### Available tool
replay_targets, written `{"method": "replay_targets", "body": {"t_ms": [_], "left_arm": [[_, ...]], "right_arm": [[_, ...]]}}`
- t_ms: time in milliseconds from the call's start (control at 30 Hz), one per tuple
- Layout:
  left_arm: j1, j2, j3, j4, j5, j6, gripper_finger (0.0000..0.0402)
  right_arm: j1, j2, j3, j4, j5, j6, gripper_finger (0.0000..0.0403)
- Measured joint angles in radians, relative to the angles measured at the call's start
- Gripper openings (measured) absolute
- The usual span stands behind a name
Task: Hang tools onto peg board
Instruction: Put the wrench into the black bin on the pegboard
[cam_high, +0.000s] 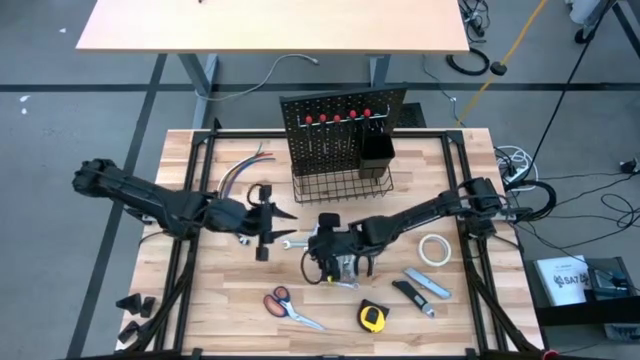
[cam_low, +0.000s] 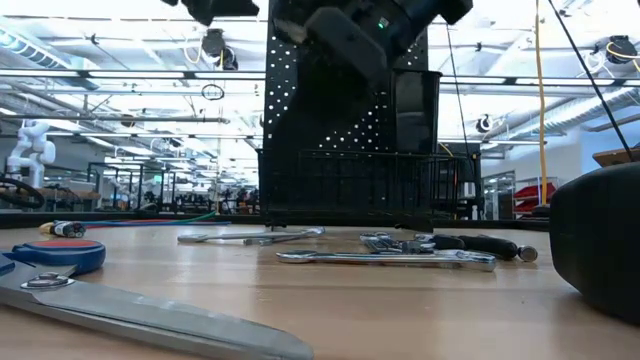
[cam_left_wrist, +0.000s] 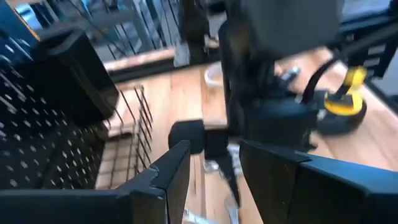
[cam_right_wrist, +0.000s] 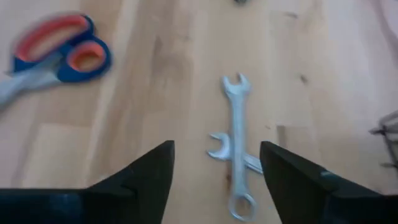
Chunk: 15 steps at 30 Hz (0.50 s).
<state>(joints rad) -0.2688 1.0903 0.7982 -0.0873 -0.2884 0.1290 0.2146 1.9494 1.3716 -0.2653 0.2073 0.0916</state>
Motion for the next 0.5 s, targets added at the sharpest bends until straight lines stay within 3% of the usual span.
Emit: {"method": "replay_targets", "body": {"t_ms": [200, 500], "left_arm": [[-0.003, 0.007, 0.001, -0.021, 0.056, -0.016, 0.0148], [-0.002, 0.022, 0.001, -0.026, 0.057, -0.017, 0.0148]], "right_arm": [[-0.022, 0.024, -0.001, -0.056, 0.001, -0.006, 0.0235], [-0.035, 0.031, -0.002, -0.040, 0.002, -0.009, 0.0233]]}}
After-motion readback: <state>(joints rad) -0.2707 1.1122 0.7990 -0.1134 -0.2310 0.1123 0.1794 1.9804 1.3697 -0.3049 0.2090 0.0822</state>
